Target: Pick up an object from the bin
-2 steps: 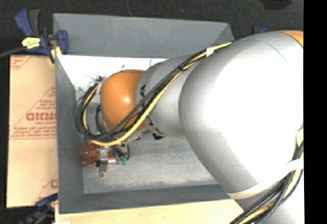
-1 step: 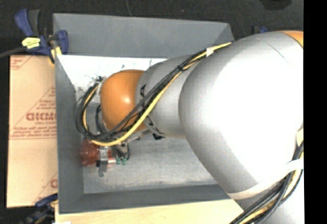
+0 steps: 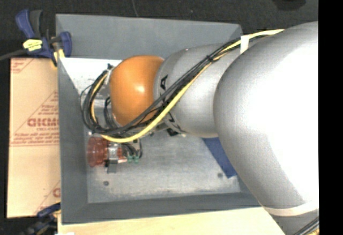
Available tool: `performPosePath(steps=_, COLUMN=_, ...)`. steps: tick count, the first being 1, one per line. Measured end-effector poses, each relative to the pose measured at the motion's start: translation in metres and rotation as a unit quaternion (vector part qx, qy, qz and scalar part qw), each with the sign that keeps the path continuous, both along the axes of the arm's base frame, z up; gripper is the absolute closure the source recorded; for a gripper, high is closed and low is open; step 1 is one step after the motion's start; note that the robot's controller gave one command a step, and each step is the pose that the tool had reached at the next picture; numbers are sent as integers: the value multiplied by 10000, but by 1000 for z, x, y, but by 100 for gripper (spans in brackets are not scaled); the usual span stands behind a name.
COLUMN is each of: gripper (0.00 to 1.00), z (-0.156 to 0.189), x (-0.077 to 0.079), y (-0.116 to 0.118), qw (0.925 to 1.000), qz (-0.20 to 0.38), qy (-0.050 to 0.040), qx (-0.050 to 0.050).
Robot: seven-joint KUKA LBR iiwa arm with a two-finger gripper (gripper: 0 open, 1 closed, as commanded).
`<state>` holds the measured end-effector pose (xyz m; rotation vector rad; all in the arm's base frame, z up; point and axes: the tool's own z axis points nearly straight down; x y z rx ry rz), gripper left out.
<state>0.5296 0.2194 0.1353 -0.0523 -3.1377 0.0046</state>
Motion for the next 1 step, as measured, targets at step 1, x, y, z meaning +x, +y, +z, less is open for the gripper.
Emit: performPosePath(steps=1, gripper=100, z=84, x=2, y=-8, qw=10000, qz=-48, qy=31, qx=-10)
